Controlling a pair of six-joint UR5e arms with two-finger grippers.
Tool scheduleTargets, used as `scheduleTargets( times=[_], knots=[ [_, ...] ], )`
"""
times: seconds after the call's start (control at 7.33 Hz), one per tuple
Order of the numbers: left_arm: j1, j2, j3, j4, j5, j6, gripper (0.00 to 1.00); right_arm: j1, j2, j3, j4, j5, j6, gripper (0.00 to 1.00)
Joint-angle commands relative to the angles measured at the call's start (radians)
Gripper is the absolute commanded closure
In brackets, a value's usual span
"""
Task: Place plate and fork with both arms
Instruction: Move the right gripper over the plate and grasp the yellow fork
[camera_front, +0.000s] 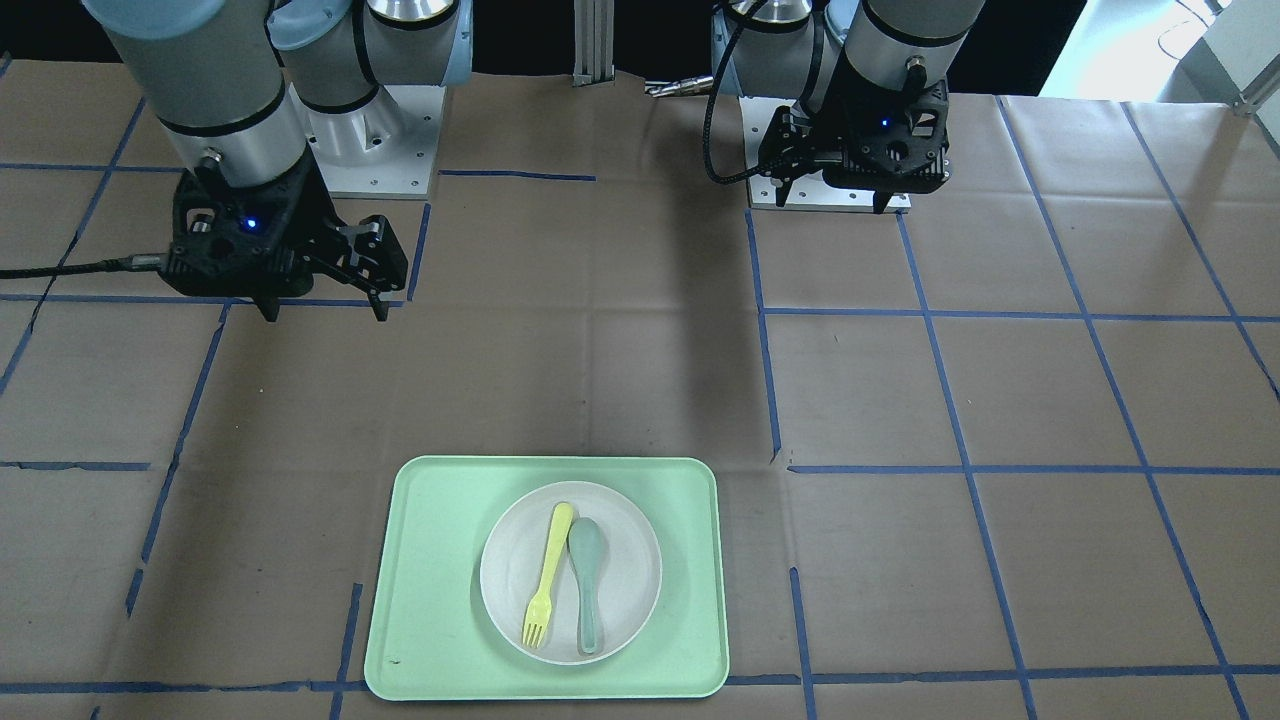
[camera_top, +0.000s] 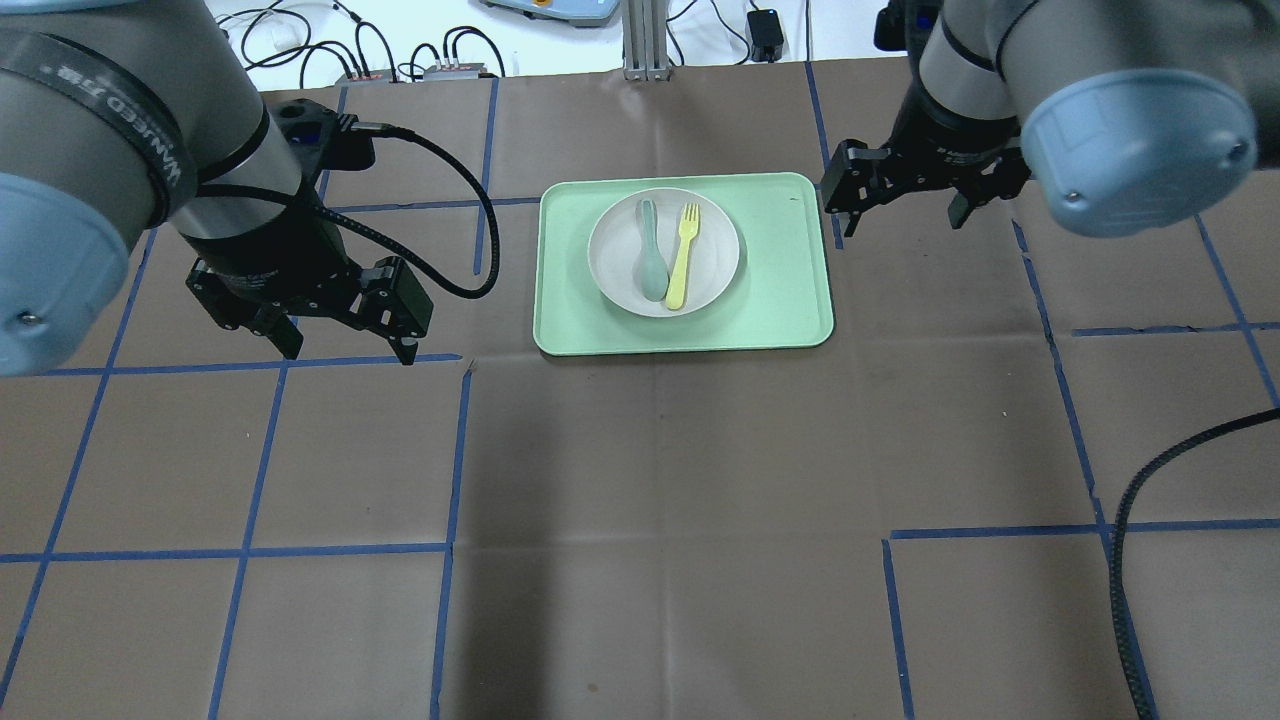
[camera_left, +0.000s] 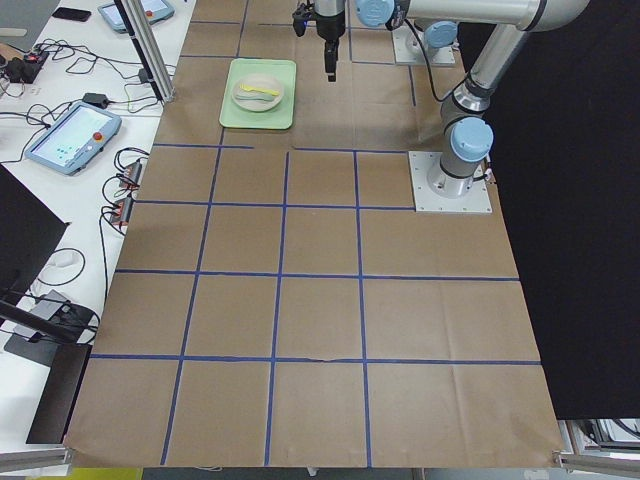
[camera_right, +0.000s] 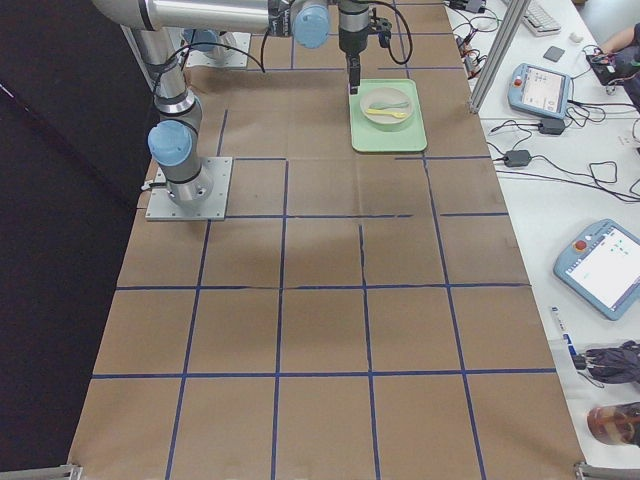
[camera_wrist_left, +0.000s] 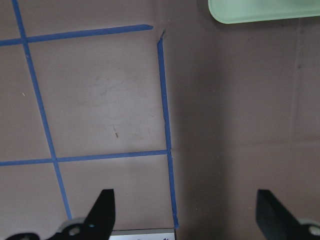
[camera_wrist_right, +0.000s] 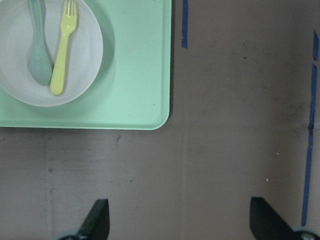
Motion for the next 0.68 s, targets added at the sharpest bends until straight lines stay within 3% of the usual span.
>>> scheduleTargets(
  times=[0.0, 0.27, 0.41, 0.55],
  knots=[
    [0.001, -0.016, 0.003, 0.004, 0.003, -0.001, 0.0, 0.117, 0.145, -0.066, -0.093, 0.0, 0.132, 0.0],
    [0.001, -0.03, -0.004, 0.005, 0.001, -0.003, 0.0, 0.203, 0.303, -0.155, -0.167, -0.008, 0.235, 0.0],
    [0.001, -0.039, -0.007, 0.007, 0.001, -0.006, 0.0, 0.208, 0.361, -0.164, -0.223, -0.013, 0.239, 0.06],
    [0.001, -0.054, 0.0, 0.005, 0.001, -0.007, 0.0, 0.209, 0.406, -0.164, -0.277, -0.011, 0.245, 0.2]
  ],
)
